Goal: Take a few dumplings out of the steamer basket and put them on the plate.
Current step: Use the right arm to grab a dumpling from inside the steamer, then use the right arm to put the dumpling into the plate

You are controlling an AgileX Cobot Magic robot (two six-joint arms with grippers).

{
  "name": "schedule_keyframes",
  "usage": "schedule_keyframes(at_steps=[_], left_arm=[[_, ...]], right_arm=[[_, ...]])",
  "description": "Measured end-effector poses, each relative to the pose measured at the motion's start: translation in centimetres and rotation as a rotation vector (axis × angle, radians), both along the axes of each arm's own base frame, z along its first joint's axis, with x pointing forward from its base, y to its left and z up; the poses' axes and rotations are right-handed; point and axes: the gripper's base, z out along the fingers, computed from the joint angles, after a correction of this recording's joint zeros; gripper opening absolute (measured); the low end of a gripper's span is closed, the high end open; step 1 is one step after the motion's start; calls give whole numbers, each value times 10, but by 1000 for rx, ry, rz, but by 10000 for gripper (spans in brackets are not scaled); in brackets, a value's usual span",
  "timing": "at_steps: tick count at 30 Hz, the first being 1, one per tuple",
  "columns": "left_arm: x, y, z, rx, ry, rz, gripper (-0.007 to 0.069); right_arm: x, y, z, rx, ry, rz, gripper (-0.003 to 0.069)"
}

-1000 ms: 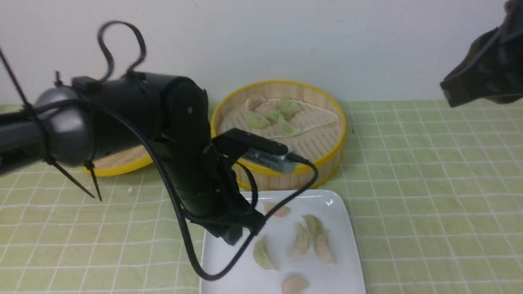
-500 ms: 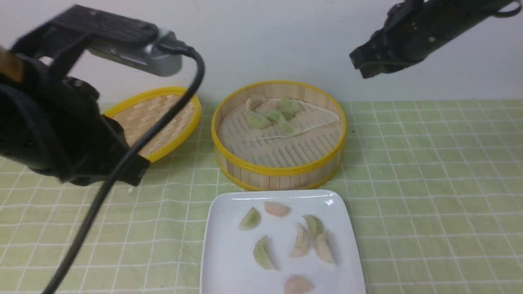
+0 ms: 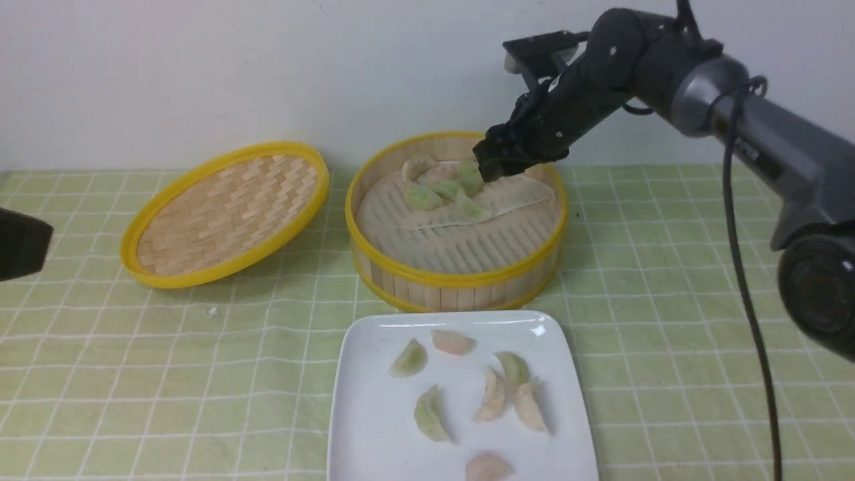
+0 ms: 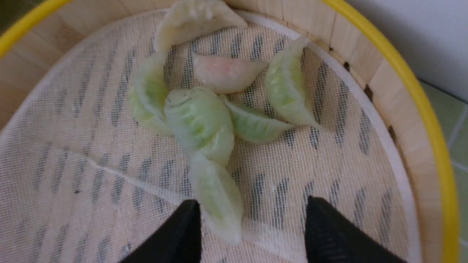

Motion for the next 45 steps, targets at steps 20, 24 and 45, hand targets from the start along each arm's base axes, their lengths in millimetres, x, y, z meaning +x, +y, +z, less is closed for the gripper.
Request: schedule_keyframes(at_steps=[20, 24, 45], left_arm=[[-14, 12, 5, -28, -35, 77, -6], [-20, 13, 7, -49, -47, 68, -6], [-23, 16, 8, 6, -83, 32, -6]], right_arm=[[-1, 24, -41, -116, 40, 76, 147], [-14, 19, 5, -138, 57, 103, 149], [-218, -36, 83, 54, 298, 211, 149]])
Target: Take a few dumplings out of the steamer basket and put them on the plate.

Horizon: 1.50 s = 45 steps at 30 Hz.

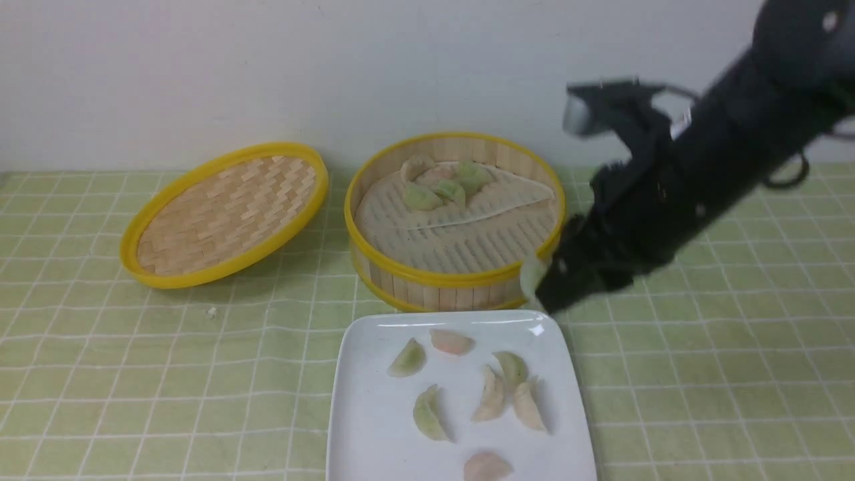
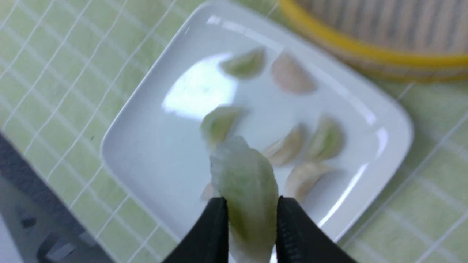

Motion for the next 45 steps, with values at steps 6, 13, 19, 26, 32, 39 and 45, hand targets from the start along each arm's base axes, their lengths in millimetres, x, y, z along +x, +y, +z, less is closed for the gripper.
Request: schedule_keyframes(at_steps=[6, 13, 19, 26, 32, 39, 45], left_arm=[[1, 1, 0, 31, -13, -9, -6], [1, 1, 0, 32, -14, -9, -6], [1, 1, 0, 32, -14, -9, -6], [0, 1, 0, 31, -13, -10, -6], [1, 1, 0, 30, -15, -10, -6], [5, -1, 6, -1, -87, -12, -6], [14, -5, 10, -25, -145, -14, -6]], right_arm=[[-33, 11, -68, -72, 50, 40, 149], [-26, 40, -100, -132, -37, -2, 159], [-16, 45, -115, -157, -2, -52, 302], [-11, 50, -96, -168, 28, -8, 431], [-22, 39, -8, -156, -70, 1, 216], [-105, -30, 143, 28, -500, -155, -7], [-233, -124, 209, 306, -909, -319, -15]])
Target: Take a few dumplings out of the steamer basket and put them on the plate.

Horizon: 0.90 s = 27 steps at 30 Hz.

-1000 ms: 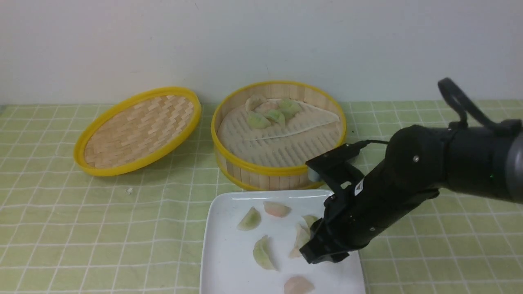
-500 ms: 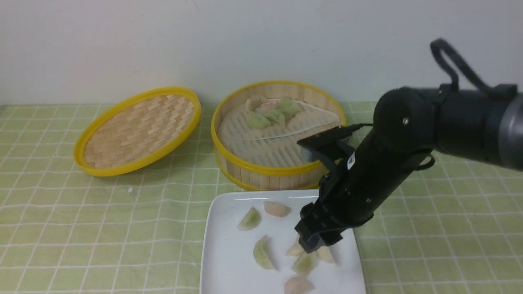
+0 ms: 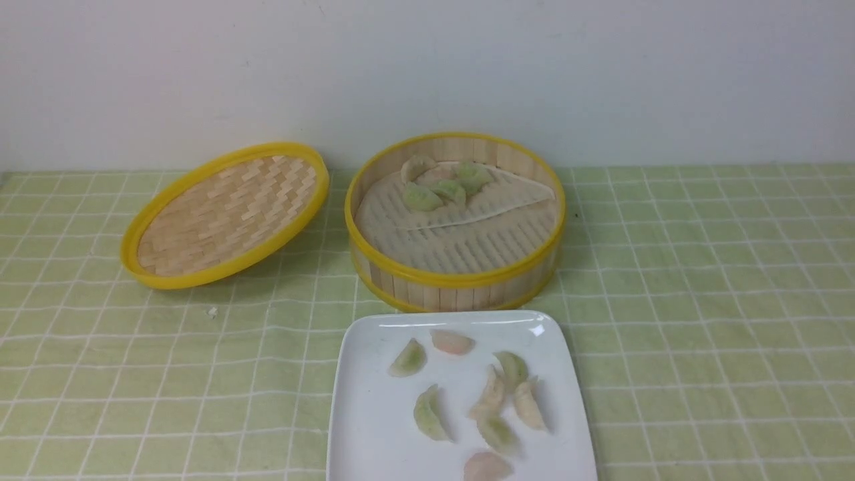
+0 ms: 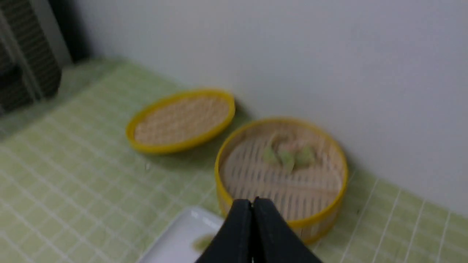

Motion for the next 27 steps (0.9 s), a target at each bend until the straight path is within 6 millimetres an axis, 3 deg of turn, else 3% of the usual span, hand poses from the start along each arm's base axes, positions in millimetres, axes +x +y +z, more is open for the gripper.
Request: schedule_keyframes(at_steps=[3, 6, 10, 13, 21, 27], left_arm=[[10, -6, -4, -12, -5, -8, -6], [18, -10, -7, -16, 3, -13, -6], [28, -18, -11, -34, 21, -27, -6], [32, -21, -12, -50, 30, -35, -6], [32, -26, -11, -61, 8, -89, -6], [8, -17, -20, -94, -40, -112, -6]], right_arm=[[-50, -36, -14, 110, -188, -23, -15], [-70, -50, -38, 177, -276, -41, -15], [-91, -66, -91, 349, -412, -53, -15], [-94, -68, -110, 442, -487, -49, -15], [-88, -65, -114, 479, -469, -39, -15], [-88, -65, -113, 480, -471, -39, -15]])
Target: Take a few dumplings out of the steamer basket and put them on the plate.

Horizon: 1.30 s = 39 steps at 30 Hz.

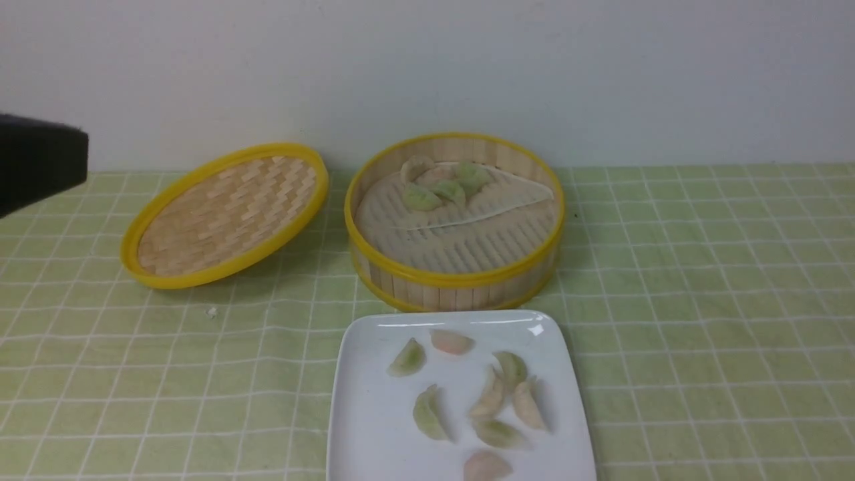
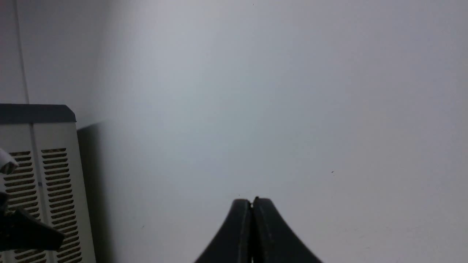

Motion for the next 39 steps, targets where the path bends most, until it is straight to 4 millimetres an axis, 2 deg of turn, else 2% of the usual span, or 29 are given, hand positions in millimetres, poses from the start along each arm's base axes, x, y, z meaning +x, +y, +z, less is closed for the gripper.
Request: schedule_keyframes(at_steps=[6, 10, 11, 14, 20, 28, 32, 34, 38, 39], left_arm=[[-39, 21, -29, -98, -233, 33, -6], [-50, 27, -44, -136, -304, 40, -6], [-53, 29, -54, -148, -310, 39, -6], [-58, 29, -66, -180, -288, 28, -6], [-53, 25, -89, -182, -218, 21, -6], [-51, 25, -94, -140, -222, 28, -6], [-45, 28, -109, -50, -231, 52, -6], [-42, 32, -132, 16, -214, 110, -6], [-42, 42, -169, 39, -211, 249, -6], [-43, 43, -170, 36, -224, 266, -6]], right_arm=[[0, 0, 0, -1, 0, 0, -15], [0, 0, 0, -1, 0, 0, -15], [0, 0, 0, -1, 0, 0, -15], [0, 0, 0, -1, 1, 0, -15], [0, 0, 0, -1, 1, 1, -15], [0, 0, 0, -1, 1, 1, -15], [0, 0, 0, 0, 1, 1, -15], [0, 0, 0, 0, 1, 1, -15], [0, 0, 0, 0, 1, 1, -15], [0, 0, 0, 0, 1, 1, -15]])
